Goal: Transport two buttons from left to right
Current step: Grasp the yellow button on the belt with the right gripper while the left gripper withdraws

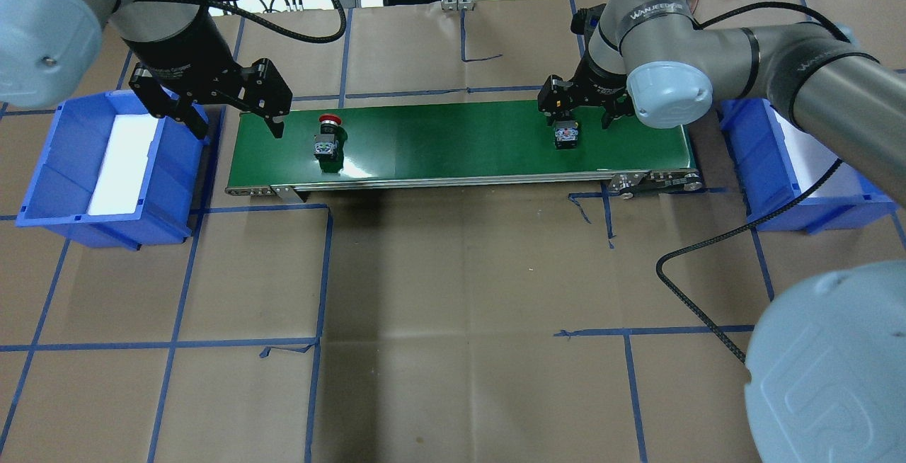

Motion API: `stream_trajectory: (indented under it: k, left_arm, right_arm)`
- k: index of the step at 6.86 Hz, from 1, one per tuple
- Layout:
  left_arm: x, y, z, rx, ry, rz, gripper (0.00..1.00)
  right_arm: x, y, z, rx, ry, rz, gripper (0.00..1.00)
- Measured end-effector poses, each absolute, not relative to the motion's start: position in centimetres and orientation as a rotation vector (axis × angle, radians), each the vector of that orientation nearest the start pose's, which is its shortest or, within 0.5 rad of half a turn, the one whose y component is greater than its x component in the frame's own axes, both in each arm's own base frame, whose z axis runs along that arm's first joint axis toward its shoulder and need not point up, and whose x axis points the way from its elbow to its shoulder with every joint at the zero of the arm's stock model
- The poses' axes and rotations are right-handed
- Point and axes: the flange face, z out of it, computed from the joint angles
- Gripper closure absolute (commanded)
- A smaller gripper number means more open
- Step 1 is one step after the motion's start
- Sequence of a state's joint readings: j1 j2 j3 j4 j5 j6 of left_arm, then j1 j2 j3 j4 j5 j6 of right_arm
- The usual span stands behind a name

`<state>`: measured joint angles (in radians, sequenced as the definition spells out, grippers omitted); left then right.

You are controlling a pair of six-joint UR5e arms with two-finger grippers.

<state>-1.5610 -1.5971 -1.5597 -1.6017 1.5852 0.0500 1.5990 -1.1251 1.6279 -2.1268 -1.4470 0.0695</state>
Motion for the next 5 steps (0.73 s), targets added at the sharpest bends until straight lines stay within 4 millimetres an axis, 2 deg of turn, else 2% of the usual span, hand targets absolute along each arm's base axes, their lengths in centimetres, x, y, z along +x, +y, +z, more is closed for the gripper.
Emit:
stream_trajectory:
  k: [1,3,4,5]
  left_arm:
    - [-12.5,-49.3,47.9,0.123,3.127,0.052,0.00]
    - [-11.6,-49.3,47.9,0.183,3.124,0.020,0.00]
    - [-11.2,-49.5,47.9,0.180,3.124,0.016,0.00]
    - [-11.0,-49.6,47.9,0.176,3.124,0.014,0.00]
  right_arm:
    - [16.3,-62.7,25.6,0.051,3.017,-0.054,0.05]
    - [16.1,-62.9,24.7,0.048,3.033,-0.034,0.85]
    - [15.9,-62.8,24.6,0.053,3.043,-0.026,0.95]
    - [15.6,-62.7,24.6,0.062,3.059,-0.023,0.96]
